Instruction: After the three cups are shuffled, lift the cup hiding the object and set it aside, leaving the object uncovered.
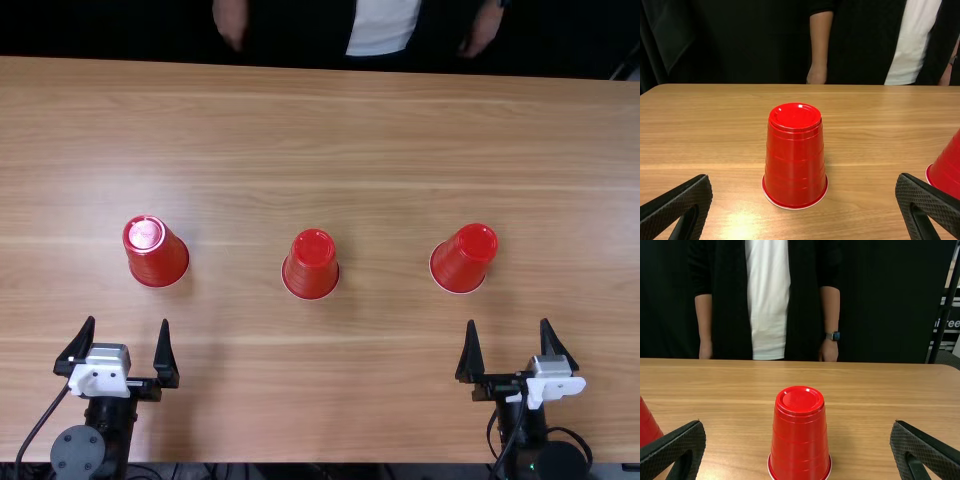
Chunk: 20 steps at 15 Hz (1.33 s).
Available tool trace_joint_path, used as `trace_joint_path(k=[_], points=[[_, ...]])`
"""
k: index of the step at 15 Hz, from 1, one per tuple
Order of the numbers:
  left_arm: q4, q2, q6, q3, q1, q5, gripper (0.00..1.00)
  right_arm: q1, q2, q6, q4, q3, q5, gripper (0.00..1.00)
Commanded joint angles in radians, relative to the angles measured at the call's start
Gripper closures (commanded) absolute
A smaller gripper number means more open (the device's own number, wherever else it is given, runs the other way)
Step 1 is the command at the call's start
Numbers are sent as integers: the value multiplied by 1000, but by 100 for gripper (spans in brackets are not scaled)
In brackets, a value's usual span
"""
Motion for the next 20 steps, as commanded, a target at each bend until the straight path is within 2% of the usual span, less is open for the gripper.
trace_joint_path(k=[1, 4, 6, 8, 11, 13, 17, 18, 20], points=[[-1, -12, 10, -19, 0, 10, 0, -11, -7, 6, 6, -7, 1, 0], [1, -12, 10, -19, 0, 10, 0, -11, -7, -5, 8, -1, 3, 0], [-13, -12, 8, 11, 1, 10, 0, -13, -7, -7, -5, 65, 3, 0], [-59, -12, 8, 166, 0, 8, 0, -20, -7, -7, -29, 141, 3, 0], [-234, 123, 10, 370, 1, 8, 0, -20, 125, -5, -58, 286, -3, 0], [-315, 208, 12, 501, 1, 8, 0, -22, 209, -3, -196, 408, 1, 0], [-591, 416, 12, 772, 3, -13, 0, -22, 387, -7, -467, 686, -3, 0], [-660, 469, 12, 841, 6, -29, 0, -22, 438, -5, -526, 749, -5, 0], [-774, 625, 12, 1004, 17, -35, 0, -22, 528, -3, -668, 884, -5, 0]])
